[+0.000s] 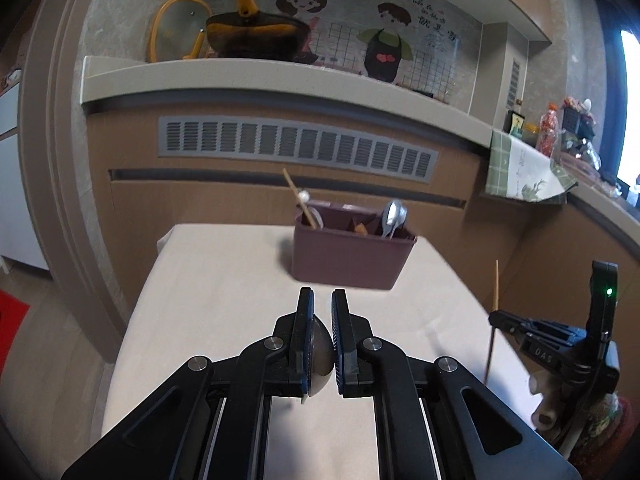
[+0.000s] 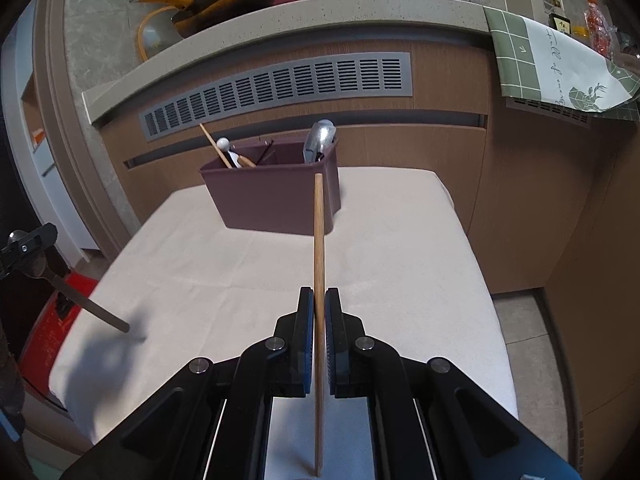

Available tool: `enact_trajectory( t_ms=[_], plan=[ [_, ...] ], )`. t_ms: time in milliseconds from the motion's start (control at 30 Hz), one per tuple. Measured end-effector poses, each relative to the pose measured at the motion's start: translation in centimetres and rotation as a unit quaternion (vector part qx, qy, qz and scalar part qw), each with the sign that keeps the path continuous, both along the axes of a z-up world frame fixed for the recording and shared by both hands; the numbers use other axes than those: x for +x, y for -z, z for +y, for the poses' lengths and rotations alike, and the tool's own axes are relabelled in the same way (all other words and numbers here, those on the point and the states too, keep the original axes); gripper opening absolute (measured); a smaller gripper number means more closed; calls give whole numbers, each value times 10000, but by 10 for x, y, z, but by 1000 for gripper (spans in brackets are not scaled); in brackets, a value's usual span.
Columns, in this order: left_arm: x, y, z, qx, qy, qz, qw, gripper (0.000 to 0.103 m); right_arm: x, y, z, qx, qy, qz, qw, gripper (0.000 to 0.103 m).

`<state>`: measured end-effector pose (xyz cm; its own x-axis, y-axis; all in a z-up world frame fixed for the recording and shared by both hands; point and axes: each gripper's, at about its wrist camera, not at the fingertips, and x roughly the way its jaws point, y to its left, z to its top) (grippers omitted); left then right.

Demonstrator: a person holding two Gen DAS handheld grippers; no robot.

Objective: Organize utensils
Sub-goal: 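Carry the chopstick and black-handled spoon into the maroon caddy and open both tools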

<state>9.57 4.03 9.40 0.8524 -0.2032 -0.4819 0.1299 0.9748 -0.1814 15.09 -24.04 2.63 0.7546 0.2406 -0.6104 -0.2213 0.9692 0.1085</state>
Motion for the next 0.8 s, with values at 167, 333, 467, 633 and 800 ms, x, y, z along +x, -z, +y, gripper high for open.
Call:
enact_trajectory(
  t_ms=[167,333,467,633,800],
  plan=[
    [34,-64,-5,-153,360,-511,9979,9,20,-53,7,8,-167,-583,9982,5],
    [75,-134,-14,-141,735,-1354,9880,9,37,-147,16,-1,-186,-1951,9806,5],
    [118,-154,-20,-160,881,-1573,9835,9,61,-193,27,105,-134,-2574,9661,5],
    [176,-130,-17,-348,1033,-1059,9884,9,101,-190,44,7,-174,-2696,9628,5],
    [233,-79,-17,-440,1128,-125,9926,9,148,-151,52,51,-225,-2143,9765,5]
  ],
)
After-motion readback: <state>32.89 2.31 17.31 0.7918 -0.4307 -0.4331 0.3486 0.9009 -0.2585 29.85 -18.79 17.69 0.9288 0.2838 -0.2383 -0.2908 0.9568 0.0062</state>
